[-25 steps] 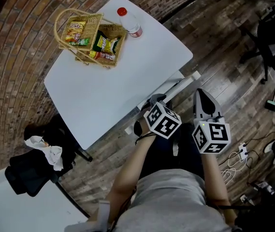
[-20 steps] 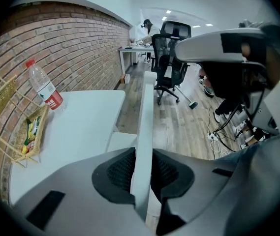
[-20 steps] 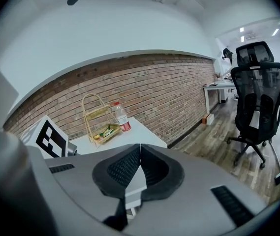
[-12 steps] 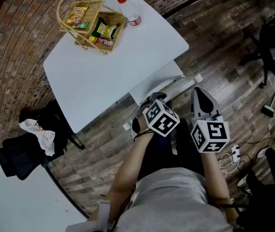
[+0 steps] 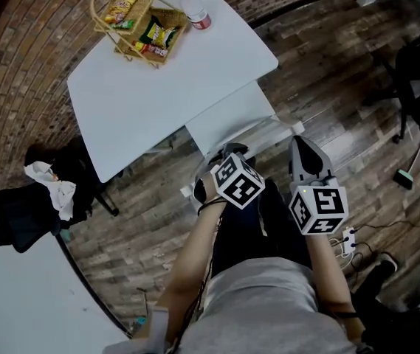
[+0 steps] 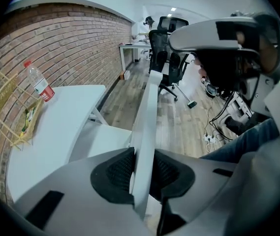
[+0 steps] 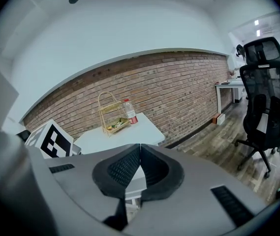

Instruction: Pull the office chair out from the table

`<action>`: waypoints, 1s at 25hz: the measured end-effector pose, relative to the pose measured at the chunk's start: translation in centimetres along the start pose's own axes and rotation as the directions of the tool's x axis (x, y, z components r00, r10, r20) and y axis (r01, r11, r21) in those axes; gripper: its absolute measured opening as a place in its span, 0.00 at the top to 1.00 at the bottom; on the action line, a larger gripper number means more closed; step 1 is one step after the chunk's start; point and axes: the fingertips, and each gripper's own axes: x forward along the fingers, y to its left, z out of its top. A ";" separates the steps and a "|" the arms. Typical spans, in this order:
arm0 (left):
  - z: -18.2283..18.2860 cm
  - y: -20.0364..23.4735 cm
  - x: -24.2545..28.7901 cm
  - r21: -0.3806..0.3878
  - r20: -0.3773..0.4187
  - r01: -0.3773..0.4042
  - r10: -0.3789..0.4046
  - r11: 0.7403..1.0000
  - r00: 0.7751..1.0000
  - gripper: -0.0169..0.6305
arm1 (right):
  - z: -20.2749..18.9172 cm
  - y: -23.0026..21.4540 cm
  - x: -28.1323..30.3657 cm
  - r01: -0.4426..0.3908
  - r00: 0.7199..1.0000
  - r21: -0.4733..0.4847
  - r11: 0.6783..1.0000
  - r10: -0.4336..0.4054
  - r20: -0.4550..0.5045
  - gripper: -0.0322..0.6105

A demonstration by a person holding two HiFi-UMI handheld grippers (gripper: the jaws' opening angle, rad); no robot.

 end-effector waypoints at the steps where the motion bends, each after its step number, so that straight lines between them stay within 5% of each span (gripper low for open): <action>1: 0.0 -0.3 0.0 -0.004 0.000 -0.002 0.002 1.000 1.000 0.82 | -0.1 -0.2 -0.3 -0.004 1.000 -0.001 1.000 0.004 -0.001 0.93; 19: 0.0 1.2 -0.9 -0.013 -0.007 -0.021 0.021 1.000 1.000 0.83 | -0.2 -0.8 -0.6 -0.066 0.998 -0.018 0.998 0.066 -0.006 0.93; 25: -0.5 0.0 -1.2 -0.011 -0.008 0.021 -0.022 1.000 1.000 0.83 | 0.0 2.3 0.9 -0.223 0.974 -0.146 0.964 0.215 -0.069 0.93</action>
